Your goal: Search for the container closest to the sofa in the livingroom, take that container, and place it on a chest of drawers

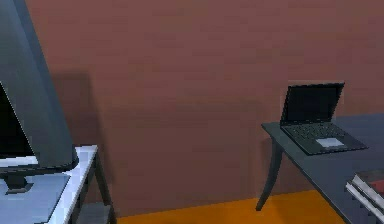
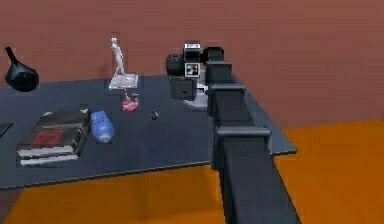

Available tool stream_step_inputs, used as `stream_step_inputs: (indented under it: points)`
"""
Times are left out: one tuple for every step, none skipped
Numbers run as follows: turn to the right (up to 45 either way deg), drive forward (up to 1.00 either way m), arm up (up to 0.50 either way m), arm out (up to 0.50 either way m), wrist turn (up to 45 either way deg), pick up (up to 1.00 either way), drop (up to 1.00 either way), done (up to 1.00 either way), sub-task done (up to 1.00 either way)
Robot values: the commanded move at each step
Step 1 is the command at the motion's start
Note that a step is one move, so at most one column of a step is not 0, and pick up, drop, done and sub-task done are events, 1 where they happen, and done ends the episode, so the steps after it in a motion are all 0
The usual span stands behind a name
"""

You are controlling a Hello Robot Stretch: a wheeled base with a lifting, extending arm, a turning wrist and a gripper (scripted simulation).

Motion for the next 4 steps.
stream_step_inputs:
  points:
    - [0.0,0.00,0.00,0.00,-45.0,0.00,0.00,0.00,0.00]
    - [0.0,0.00,0.00,0.00,-45.0,0.00,0.00,0.00,0.00]
    - [0.0,0.00,0.00,0.00,-45.0,0.00,0.00,0.00,0.00]
    - [0.0,0.00,0.00,0.00,-6.0,0.00,0.00,0.00,0.00]
